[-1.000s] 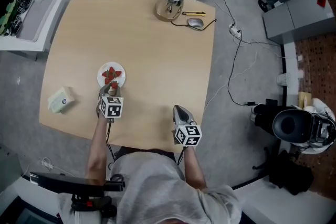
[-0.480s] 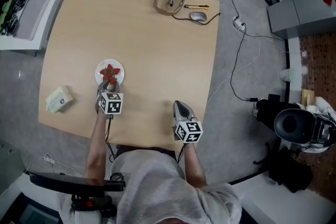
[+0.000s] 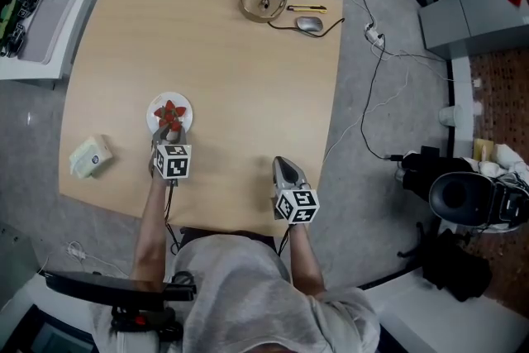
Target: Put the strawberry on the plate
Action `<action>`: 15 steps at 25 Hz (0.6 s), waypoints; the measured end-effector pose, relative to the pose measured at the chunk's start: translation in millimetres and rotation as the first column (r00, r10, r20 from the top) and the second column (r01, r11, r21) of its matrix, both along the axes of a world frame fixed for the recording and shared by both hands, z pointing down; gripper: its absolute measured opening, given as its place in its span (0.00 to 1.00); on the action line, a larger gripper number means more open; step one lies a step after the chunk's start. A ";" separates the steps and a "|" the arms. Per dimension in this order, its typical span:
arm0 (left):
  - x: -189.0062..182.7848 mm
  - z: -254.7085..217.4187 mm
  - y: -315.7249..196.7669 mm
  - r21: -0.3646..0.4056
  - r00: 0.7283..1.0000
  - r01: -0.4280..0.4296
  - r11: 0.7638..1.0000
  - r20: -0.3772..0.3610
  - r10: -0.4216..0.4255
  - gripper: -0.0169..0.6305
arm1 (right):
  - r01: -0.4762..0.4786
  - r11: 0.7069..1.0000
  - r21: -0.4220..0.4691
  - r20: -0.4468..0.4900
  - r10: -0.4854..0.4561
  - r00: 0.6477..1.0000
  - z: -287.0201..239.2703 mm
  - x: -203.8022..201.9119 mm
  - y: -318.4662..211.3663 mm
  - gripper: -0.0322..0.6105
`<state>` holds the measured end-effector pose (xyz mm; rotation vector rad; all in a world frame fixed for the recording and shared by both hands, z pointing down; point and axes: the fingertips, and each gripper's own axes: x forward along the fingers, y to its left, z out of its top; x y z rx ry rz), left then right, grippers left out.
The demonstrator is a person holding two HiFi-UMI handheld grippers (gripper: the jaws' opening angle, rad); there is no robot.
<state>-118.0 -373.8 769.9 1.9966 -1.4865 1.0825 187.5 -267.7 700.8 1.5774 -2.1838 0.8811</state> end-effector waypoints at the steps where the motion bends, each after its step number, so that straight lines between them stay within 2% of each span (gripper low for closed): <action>1: 0.4 -0.7 0.7 -0.001 1.000 0.002 1.000 -0.002 -0.002 0.27 | -0.001 1.000 0.001 0.000 0.001 1.000 -1.0 1.1 0.6 0.06; 9: 0.1 0.3 3.4 0.000 1.000 0.001 1.000 -0.019 -0.001 0.33 | -0.001 1.000 0.016 0.000 0.001 1.000 -0.4 -1.1 0.7 0.06; 15: 3.4 -13.7 6.9 0.029 1.000 -0.004 1.000 -0.022 0.005 0.33 | 0.007 1.000 0.030 0.003 -0.007 1.000 -8.4 -5.4 1.4 0.06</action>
